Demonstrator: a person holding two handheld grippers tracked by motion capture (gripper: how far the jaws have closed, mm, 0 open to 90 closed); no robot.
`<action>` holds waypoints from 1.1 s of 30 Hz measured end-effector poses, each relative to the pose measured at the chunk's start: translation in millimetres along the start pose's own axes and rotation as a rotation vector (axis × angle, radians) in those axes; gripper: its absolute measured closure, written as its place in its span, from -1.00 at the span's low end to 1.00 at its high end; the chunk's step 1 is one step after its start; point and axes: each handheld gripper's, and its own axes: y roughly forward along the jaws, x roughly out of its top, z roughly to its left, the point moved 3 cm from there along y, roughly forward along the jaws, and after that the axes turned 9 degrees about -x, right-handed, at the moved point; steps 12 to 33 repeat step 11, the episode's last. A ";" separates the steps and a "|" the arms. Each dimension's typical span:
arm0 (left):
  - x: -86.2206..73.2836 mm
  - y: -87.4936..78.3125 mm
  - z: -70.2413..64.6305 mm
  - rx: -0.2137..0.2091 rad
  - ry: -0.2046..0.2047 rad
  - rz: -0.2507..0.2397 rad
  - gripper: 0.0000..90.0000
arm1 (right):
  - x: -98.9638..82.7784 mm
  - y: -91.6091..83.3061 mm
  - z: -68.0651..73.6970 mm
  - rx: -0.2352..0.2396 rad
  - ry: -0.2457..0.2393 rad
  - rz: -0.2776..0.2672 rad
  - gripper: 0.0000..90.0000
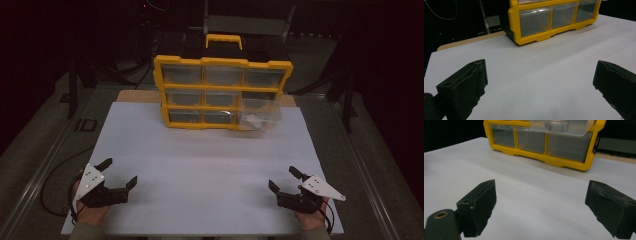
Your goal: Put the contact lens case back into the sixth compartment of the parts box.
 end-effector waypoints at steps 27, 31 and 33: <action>-2.8 6.4 -2.2 -0.014 -0.004 0.023 -1.00 | -6.3 5.5 -1.1 -0.009 -0.029 0.019 -0.78; -2.8 6.4 -2.2 -0.014 -0.004 0.023 -1.00 | -6.3 5.5 -1.1 -0.009 -0.029 0.019 -0.78; -2.8 6.4 -2.2 -0.014 -0.004 0.023 -1.00 | -6.3 5.5 -1.1 -0.009 -0.029 0.019 -0.78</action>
